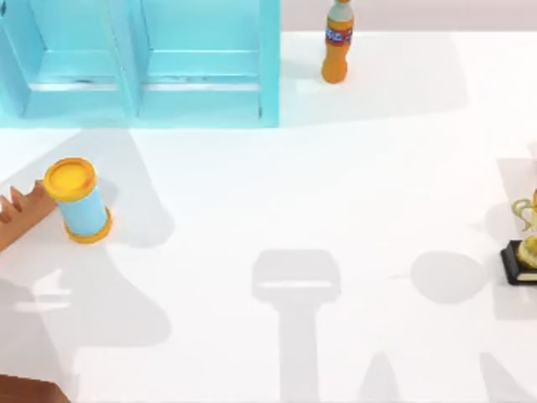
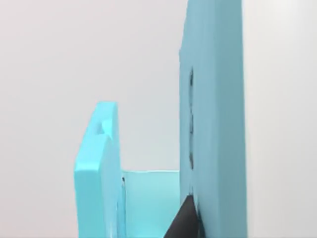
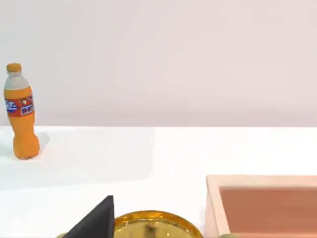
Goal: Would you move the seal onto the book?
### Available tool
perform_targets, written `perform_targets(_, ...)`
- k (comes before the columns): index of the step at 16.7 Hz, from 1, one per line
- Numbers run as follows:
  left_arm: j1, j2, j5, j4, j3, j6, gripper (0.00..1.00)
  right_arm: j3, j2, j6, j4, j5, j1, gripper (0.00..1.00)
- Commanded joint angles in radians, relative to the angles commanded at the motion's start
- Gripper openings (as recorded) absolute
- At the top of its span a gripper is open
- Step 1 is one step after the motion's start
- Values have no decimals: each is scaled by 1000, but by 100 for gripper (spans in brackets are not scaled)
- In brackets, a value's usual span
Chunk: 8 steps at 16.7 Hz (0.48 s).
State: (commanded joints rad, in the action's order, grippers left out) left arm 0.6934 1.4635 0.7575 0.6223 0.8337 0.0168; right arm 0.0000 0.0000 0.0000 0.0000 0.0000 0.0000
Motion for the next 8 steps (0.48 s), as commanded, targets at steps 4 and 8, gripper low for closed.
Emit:
perform_targets(4, -139, -10, -126, -2, 58, -137, 0, 0, 0, 0, 0, 0, 0, 100)
perform_targets(8, -429, -12, -364, -38, 144, -425, 0, 0, 0, 0, 0, 0, 0, 100)
